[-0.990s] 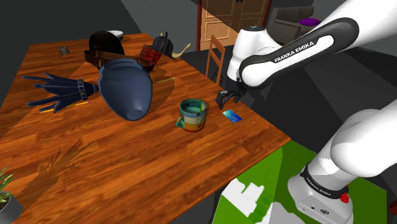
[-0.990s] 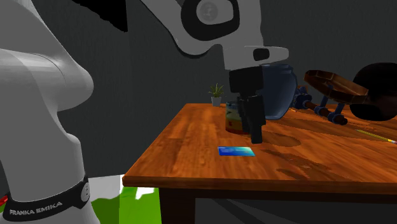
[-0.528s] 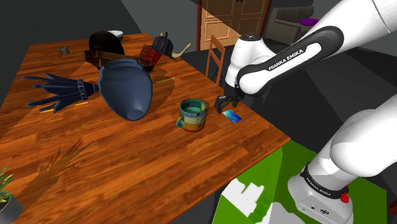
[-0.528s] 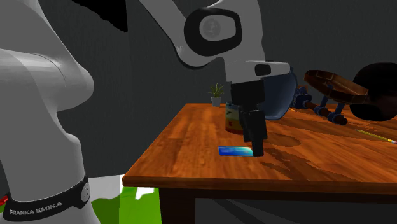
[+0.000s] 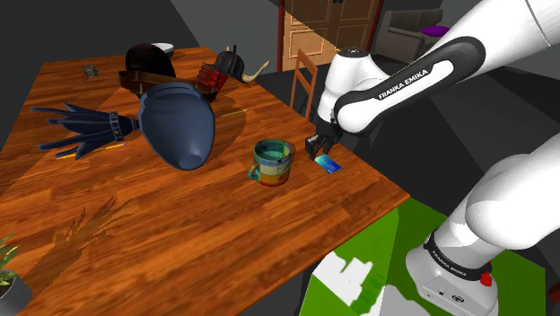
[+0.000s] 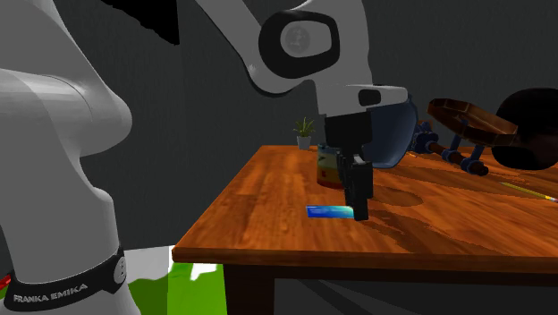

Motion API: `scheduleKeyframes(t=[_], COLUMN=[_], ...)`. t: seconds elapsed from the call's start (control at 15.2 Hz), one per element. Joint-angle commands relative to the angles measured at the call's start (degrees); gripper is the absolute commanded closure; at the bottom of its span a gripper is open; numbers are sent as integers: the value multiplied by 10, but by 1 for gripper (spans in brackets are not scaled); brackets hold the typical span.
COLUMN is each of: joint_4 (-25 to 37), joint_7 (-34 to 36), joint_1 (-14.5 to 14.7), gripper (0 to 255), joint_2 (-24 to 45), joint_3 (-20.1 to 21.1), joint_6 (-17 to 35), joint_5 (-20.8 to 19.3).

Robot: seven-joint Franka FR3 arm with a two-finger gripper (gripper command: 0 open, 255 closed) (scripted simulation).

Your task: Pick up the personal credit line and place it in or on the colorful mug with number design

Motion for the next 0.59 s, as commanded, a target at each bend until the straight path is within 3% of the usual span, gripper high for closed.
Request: scheduleKeyframes(t=[0.0,0.53], joint_4=[-2,5], joint_7=[0,-4], joint_1=[0,1], gripper=[255,255], joint_2=[1,-12], joint_3=[0,-2], joint_6=[-1,-20], joint_5=[0,3])
